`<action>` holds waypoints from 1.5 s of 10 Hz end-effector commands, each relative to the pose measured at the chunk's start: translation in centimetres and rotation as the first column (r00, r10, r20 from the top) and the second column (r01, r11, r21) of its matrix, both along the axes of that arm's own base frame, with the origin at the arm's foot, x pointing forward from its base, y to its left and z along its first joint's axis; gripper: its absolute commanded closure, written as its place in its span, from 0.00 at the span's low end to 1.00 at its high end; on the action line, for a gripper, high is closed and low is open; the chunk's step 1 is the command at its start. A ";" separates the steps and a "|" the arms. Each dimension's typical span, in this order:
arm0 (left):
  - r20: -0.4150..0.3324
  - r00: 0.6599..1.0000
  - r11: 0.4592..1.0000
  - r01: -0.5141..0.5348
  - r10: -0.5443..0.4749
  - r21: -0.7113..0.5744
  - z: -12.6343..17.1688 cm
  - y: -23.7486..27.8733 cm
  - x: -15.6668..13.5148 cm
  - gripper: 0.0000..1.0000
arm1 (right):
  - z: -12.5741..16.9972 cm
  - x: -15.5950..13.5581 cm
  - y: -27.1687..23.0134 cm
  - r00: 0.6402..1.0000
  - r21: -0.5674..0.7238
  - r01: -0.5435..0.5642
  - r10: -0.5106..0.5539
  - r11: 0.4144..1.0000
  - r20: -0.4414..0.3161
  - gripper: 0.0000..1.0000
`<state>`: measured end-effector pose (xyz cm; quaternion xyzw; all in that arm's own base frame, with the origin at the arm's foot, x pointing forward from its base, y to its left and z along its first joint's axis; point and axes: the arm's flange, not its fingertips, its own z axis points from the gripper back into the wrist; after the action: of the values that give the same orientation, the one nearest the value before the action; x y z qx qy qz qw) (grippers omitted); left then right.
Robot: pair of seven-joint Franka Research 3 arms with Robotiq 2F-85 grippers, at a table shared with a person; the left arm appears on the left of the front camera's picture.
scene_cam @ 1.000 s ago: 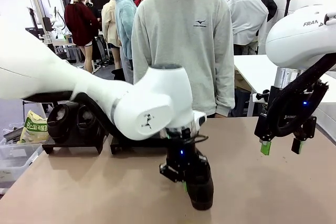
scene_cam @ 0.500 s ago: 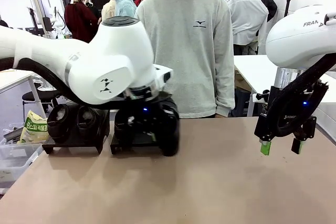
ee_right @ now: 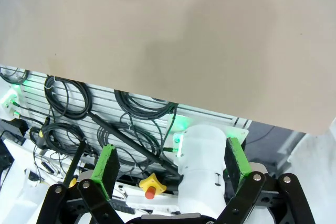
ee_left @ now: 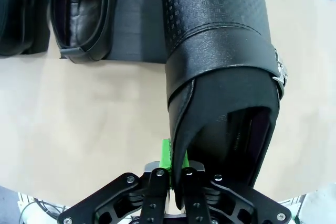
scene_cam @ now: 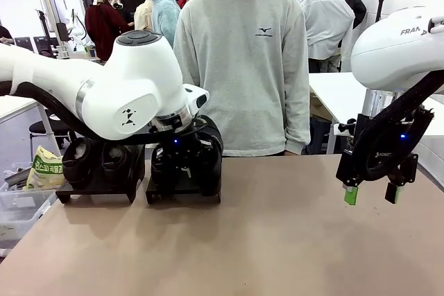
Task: Organize the shoes by placing them on the stand.
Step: Place the Shoe from the middle of the table onto the Shoes Stand.
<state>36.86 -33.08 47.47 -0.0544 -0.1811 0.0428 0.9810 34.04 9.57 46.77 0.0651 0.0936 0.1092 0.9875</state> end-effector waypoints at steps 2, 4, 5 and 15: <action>0.000 1.000 1.000 0.000 0.000 0.000 0.0 0.0 0.0 1.00 | 0.2 0.3 0.2 1.000 -0.001 0.008 -0.008 1.000 -0.005 0.00; 0.105 0.994 0.993 -0.010 -0.002 0.115 -1.7 0.2 2.7 1.00 | 0.2 0.3 0.2 1.000 -0.001 0.008 -0.008 1.000 -0.005 0.00; 0.175 0.984 0.988 -0.037 0.011 0.148 -2.4 0.6 4.6 1.00 | 0.2 0.3 0.2 1.000 -0.001 0.008 -0.008 1.000 -0.005 0.00; 0.114 0.992 0.989 -0.070 0.056 0.129 -4.3 0.8 12.1 1.00 | 0.2 0.3 0.2 1.000 -0.001 0.008 -0.008 1.000 -0.005 0.00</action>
<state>48.26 -31.90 41.95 0.0178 -0.2458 0.0443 0.9682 34.08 9.59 46.76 0.0651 0.0940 0.1092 0.9874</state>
